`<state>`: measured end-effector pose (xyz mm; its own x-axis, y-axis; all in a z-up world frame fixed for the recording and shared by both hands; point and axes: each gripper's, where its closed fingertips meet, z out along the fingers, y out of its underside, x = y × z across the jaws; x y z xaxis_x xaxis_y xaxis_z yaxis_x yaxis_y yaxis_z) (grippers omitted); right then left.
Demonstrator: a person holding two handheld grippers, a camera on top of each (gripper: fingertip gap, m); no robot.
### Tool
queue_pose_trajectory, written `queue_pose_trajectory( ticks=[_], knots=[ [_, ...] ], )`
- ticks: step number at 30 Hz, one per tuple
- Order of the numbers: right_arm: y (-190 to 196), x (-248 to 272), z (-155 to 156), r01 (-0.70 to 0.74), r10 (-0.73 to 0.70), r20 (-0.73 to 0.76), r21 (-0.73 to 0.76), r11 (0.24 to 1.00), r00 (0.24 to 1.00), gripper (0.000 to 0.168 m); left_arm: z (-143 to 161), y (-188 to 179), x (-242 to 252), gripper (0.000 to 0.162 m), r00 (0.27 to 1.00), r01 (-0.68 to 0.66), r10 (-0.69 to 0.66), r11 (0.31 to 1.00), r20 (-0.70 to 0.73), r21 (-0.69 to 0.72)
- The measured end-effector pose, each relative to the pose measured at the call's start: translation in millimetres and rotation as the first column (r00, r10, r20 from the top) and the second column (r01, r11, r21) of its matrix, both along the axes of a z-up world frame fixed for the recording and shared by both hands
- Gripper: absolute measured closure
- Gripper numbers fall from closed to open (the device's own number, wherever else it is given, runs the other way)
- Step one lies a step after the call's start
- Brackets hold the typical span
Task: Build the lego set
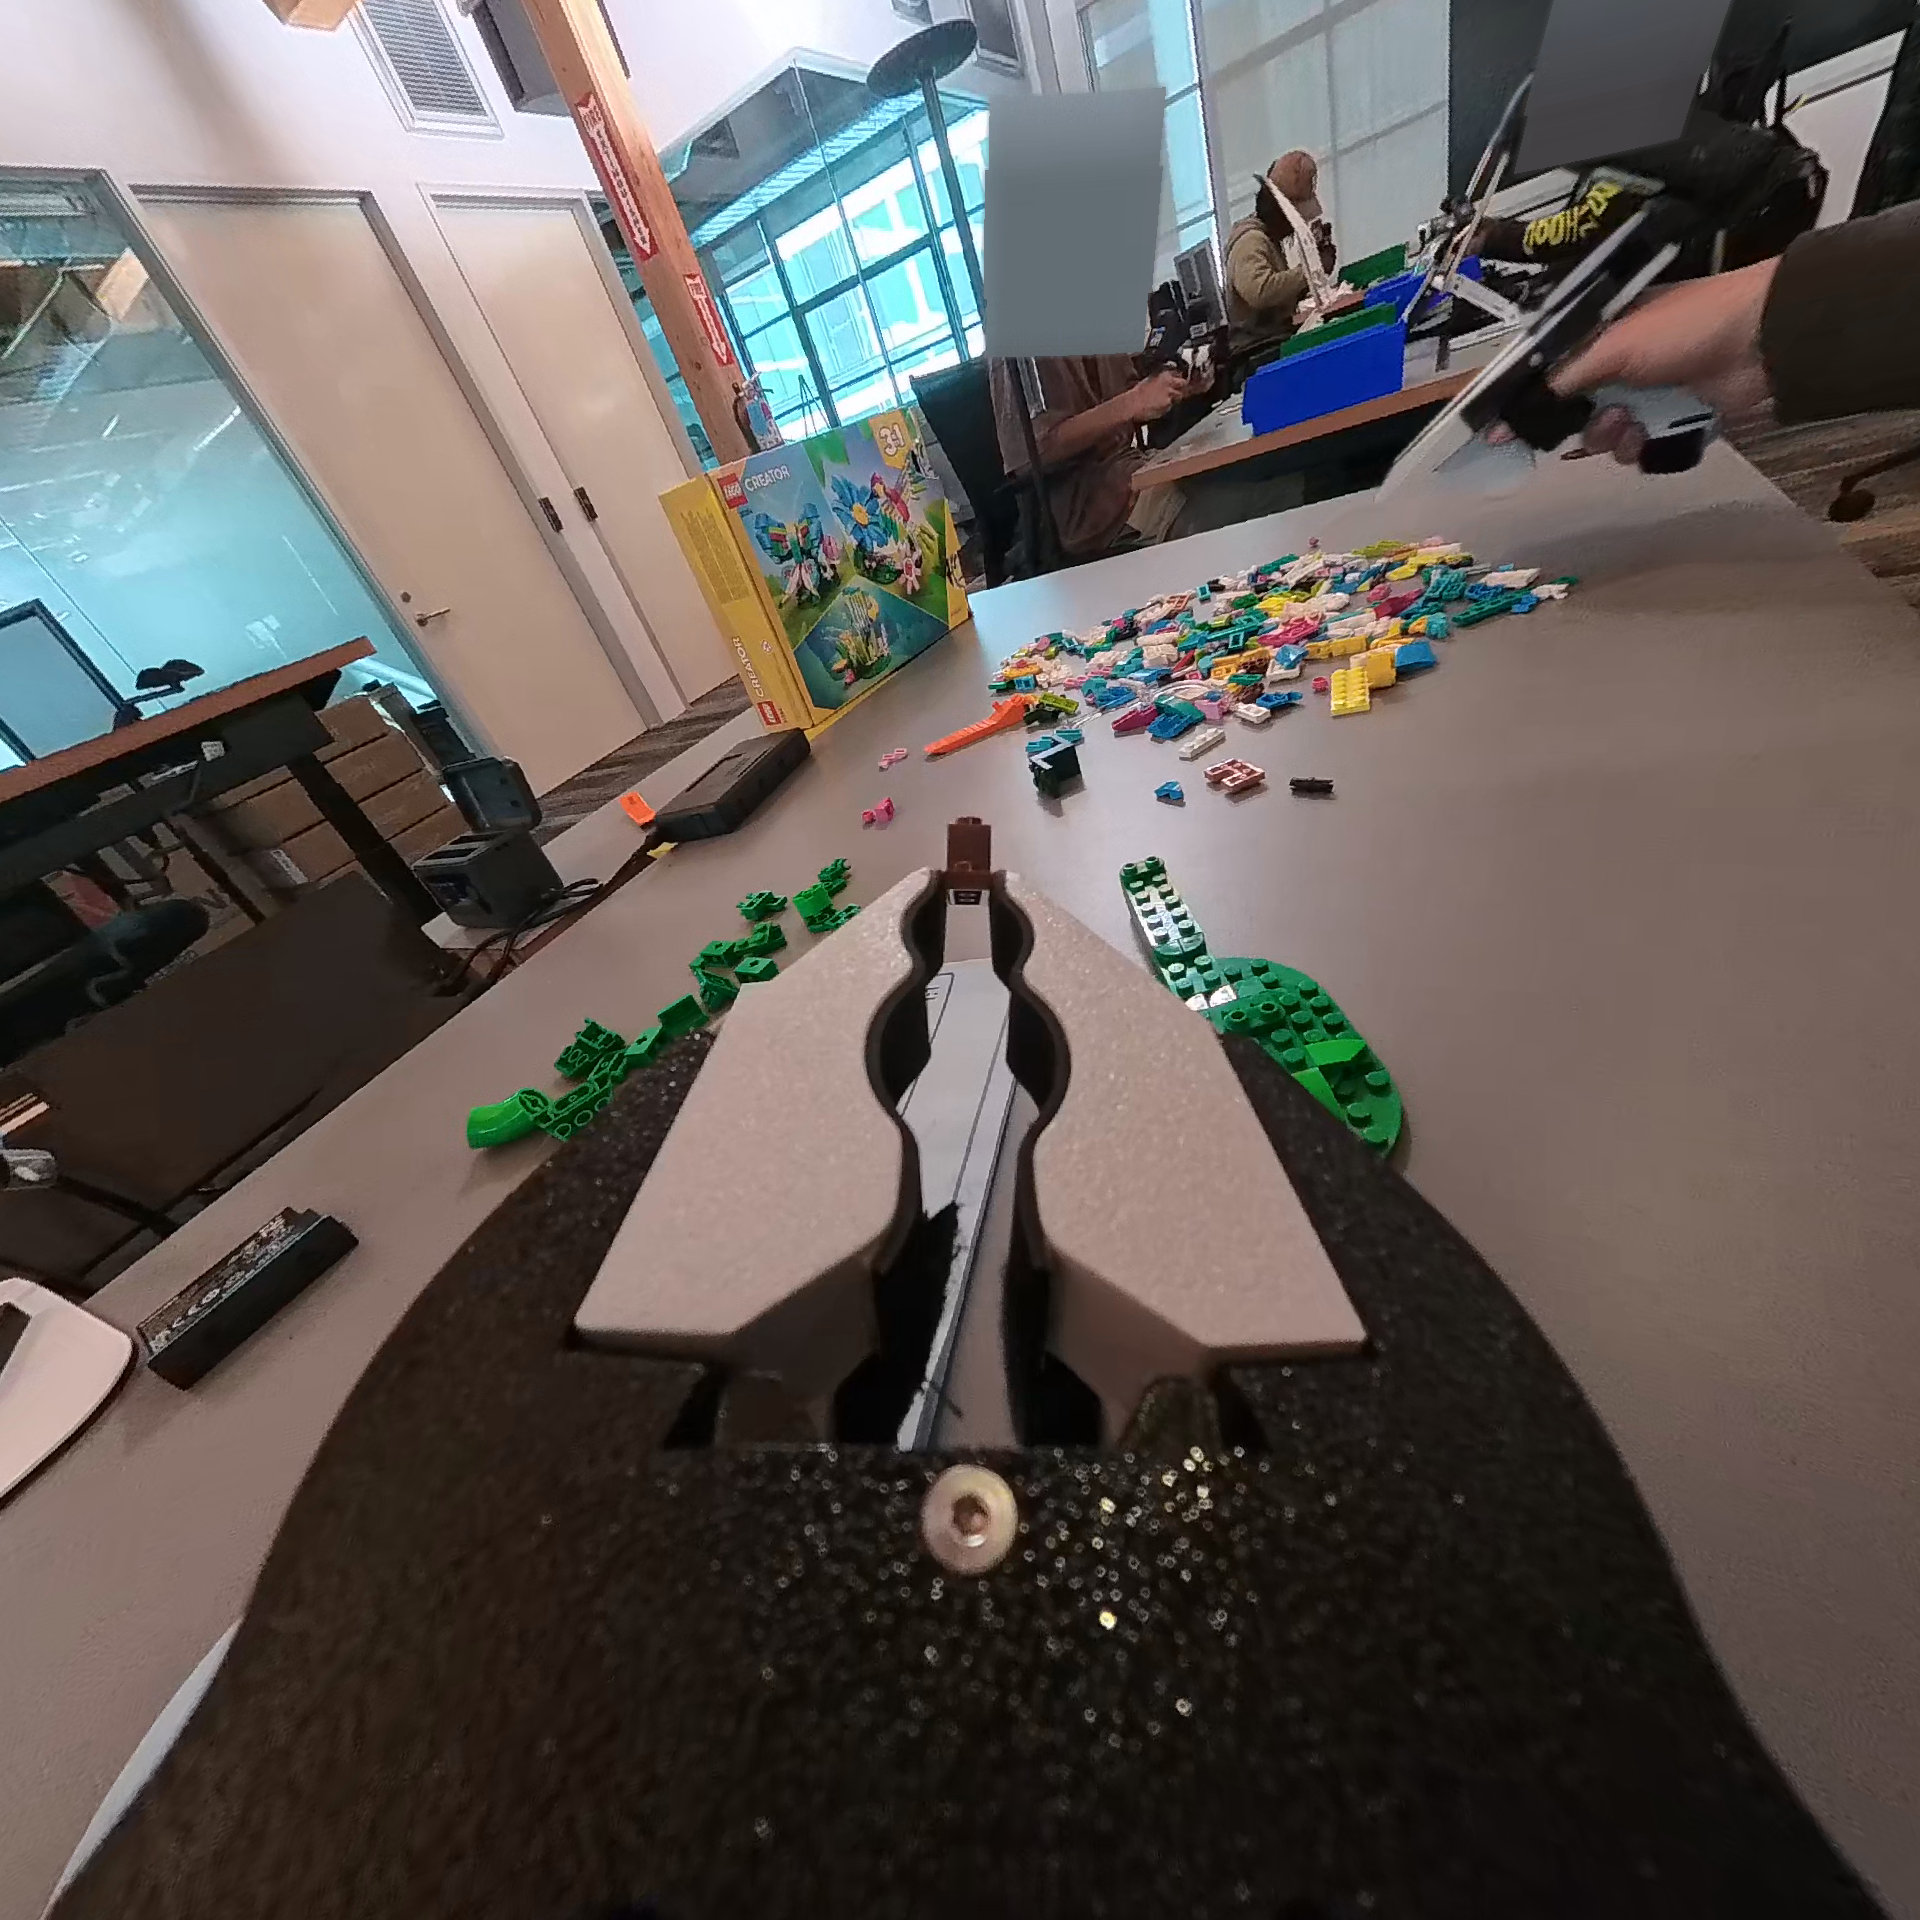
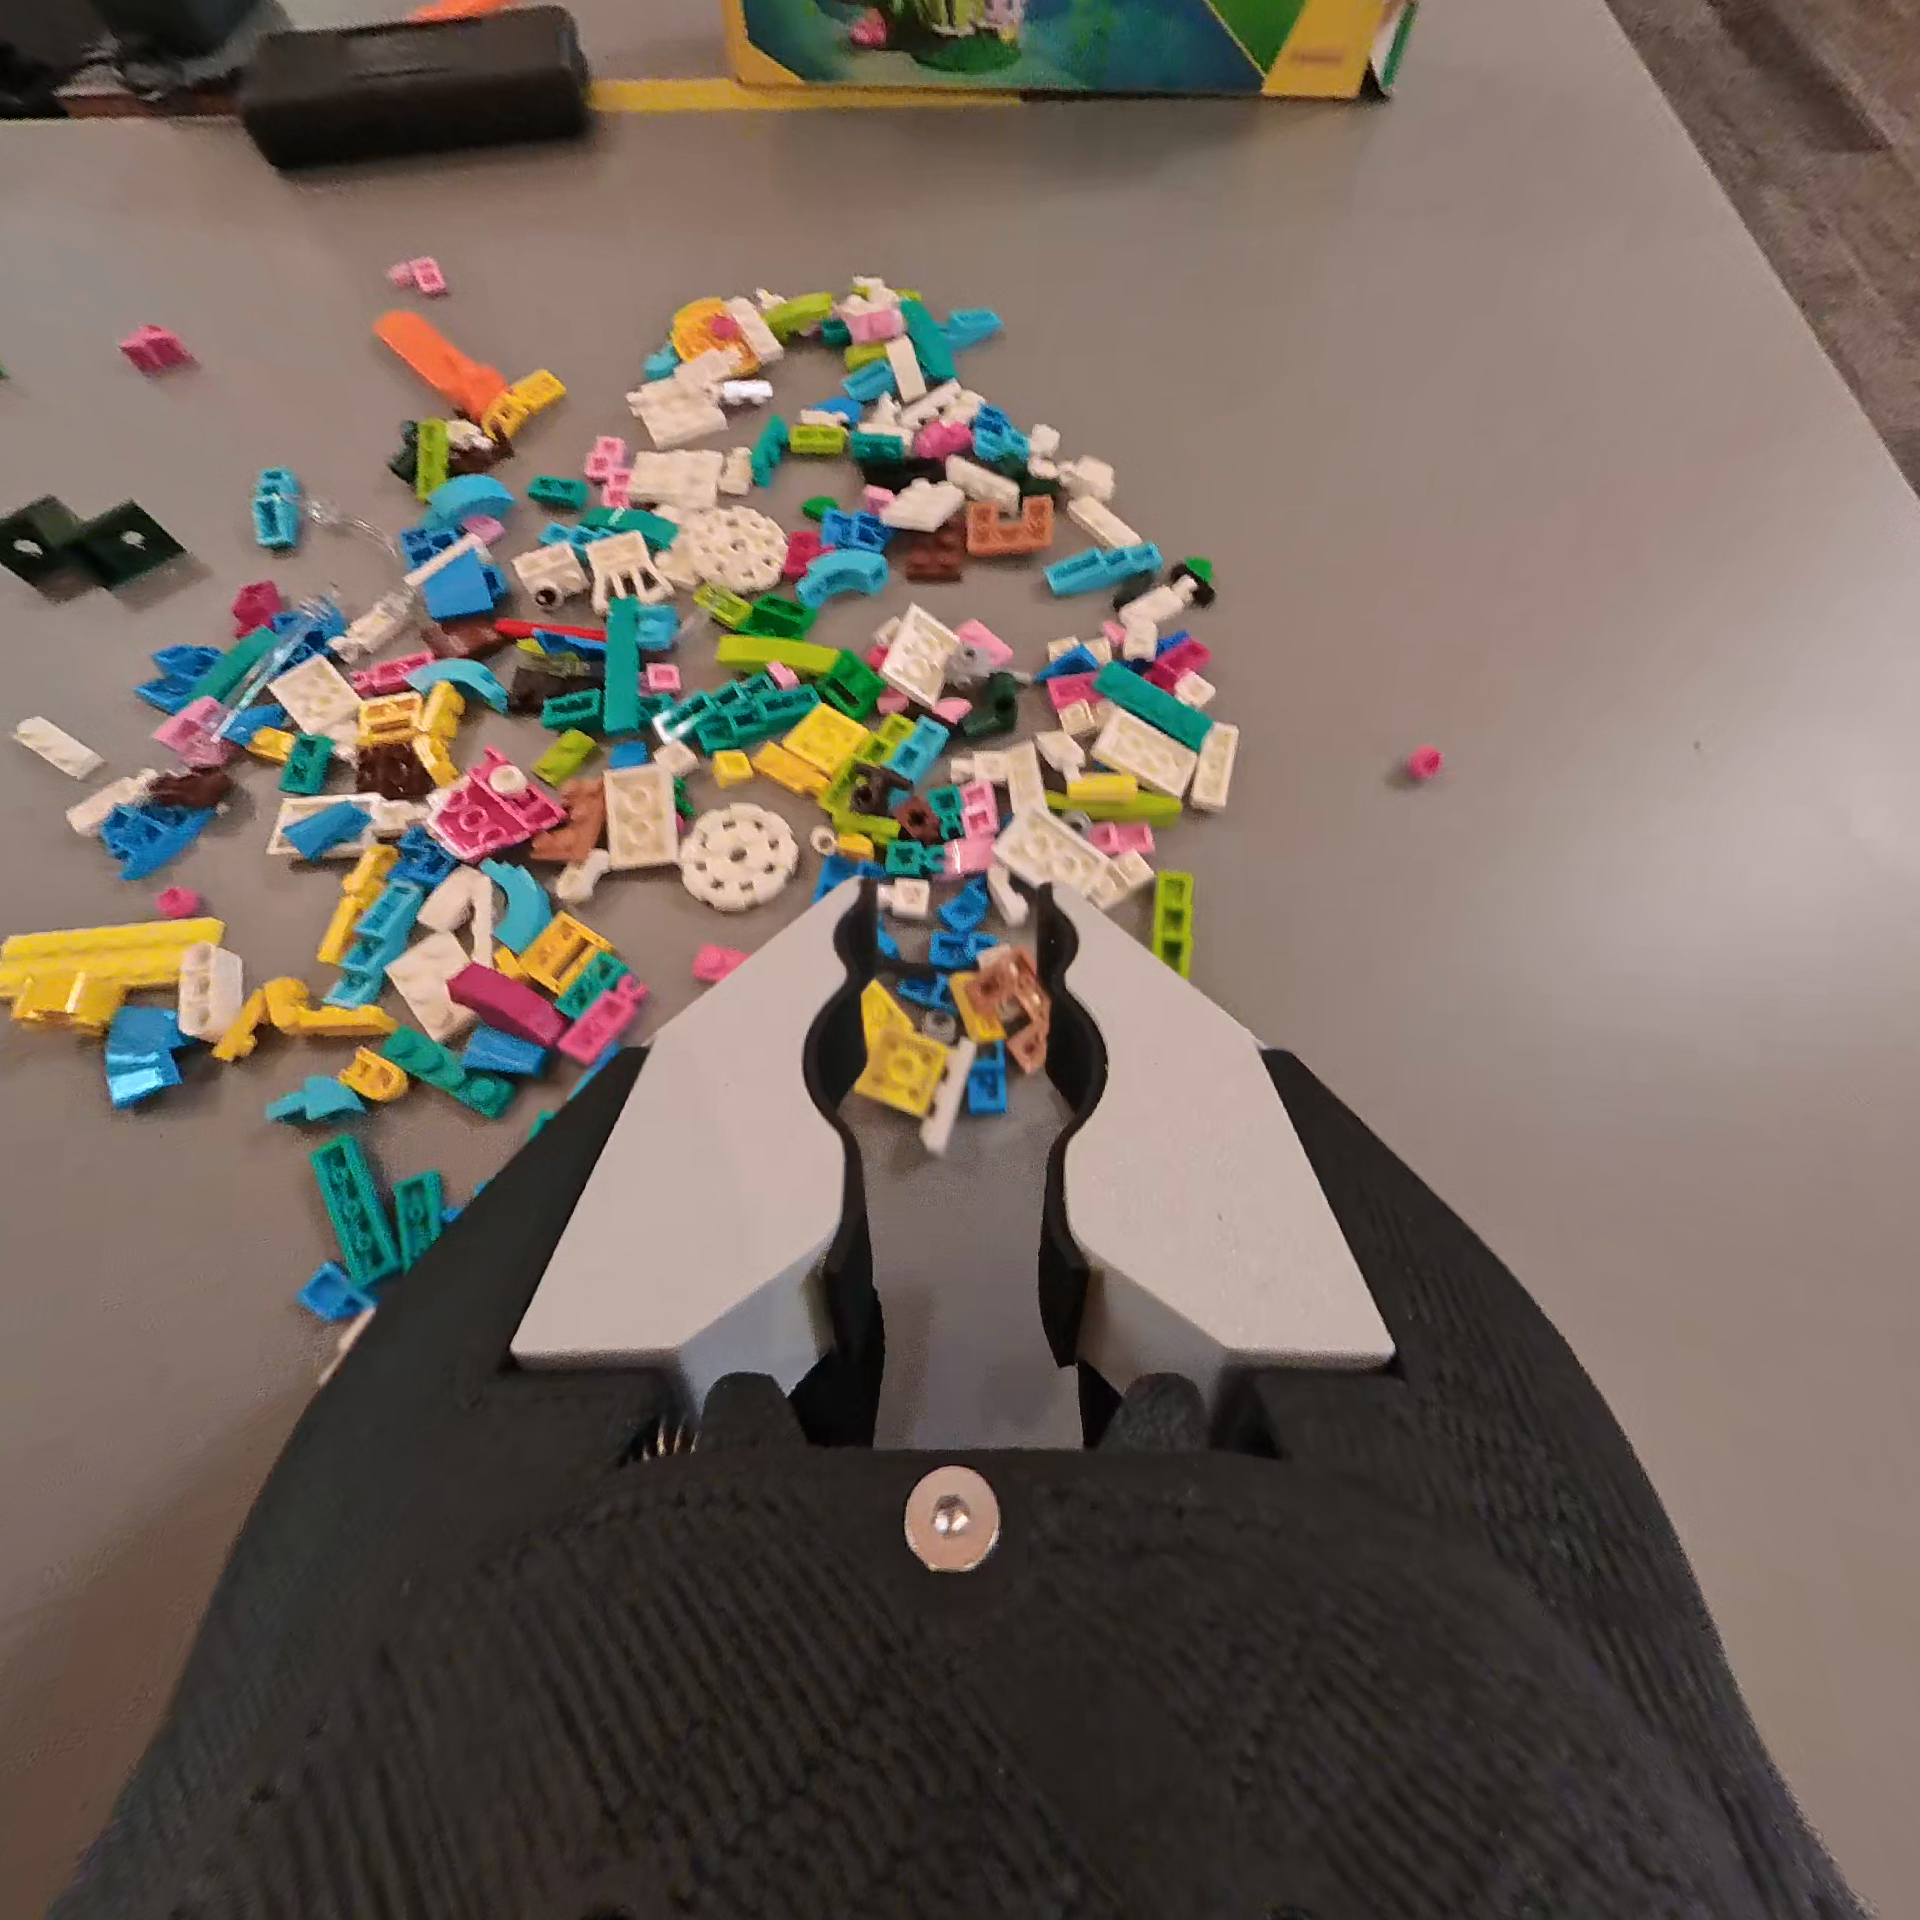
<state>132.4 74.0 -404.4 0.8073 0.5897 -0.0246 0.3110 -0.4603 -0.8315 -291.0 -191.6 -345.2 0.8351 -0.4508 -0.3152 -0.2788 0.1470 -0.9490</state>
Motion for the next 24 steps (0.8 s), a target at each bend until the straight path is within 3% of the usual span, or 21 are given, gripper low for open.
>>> queue_pose_trajectory(
  ticks=[5,10,18,24],
  knots=[
    [-17,15,-15,0.001,-0.001,0.001,-0.064,0.998,1.0,0.14,0,0,0,0.156,1.0,-0.001,0.001,1.0,-0.004,0.0],
    [-42,10,-25,-0.093,0.09,-0.028,-0.125,0.988,0.996,0.147,-1,0,1,0.156,1.0,-0.002,0.002,1.0,-0.008,0.0],
    [-52,12,-30,-0.112,0.117,0.045,-0.095,0.989,0.992,0.151,-2,0,1,0.156,1.0,0.0,0.0,1.0,-0.014,-0.002],
    [-48,6,-12,-0.117,0.115,0.045,0.039,0.992,0.992,0.152,-1,0,1,0.156,1.0,0.0,0.0,1.0,-0.011,-0.001]
  ],
)
